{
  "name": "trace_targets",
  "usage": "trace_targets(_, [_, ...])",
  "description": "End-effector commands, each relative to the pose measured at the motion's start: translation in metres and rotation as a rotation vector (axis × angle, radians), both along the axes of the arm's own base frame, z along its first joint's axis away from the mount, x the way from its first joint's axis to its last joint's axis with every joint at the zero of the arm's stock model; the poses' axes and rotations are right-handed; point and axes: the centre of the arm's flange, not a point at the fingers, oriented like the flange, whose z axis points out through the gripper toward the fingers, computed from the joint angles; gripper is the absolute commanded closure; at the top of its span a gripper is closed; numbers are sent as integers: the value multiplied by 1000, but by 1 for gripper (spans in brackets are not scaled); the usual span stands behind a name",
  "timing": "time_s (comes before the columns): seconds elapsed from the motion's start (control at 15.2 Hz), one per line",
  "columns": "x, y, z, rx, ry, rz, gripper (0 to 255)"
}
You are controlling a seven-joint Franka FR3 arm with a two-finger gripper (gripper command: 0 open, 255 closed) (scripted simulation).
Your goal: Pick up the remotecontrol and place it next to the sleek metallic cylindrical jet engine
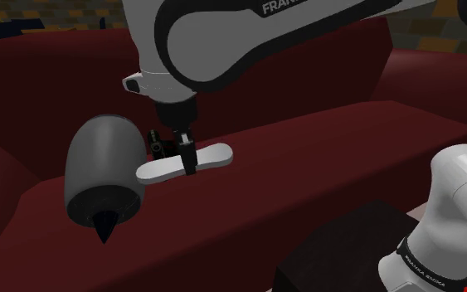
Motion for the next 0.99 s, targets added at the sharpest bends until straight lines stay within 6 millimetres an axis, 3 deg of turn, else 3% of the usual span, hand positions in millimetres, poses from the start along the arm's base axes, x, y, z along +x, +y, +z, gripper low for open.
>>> trace_targets(0.0, [0,0,-12,1,-1,0,255])
trace_targets(0.92, [0,0,-86,1,-1,0,255])
